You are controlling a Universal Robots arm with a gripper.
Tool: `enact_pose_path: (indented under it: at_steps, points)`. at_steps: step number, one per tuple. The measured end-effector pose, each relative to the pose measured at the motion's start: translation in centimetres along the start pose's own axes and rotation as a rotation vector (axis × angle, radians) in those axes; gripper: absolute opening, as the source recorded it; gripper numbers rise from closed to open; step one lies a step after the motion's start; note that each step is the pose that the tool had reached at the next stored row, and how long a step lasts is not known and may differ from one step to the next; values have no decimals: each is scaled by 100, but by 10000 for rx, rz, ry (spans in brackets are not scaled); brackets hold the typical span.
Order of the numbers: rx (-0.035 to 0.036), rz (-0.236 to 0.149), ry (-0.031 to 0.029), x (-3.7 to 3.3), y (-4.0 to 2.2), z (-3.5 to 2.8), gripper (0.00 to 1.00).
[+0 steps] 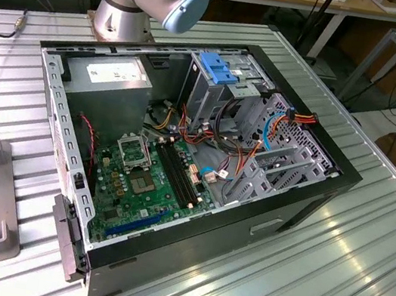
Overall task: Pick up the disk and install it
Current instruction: 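Pick up the disk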
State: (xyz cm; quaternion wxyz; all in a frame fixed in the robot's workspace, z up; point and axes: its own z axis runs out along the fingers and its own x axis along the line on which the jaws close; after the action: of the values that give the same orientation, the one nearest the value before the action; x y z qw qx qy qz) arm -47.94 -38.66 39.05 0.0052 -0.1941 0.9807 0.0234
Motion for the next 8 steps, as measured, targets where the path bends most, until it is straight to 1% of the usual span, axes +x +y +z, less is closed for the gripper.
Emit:
enact_pose_path:
  at_steps: [1,8]
  points:
    - [-5,-227,10,0,0,0,10]
    - [-24,-1241,54,0,0,0,10]
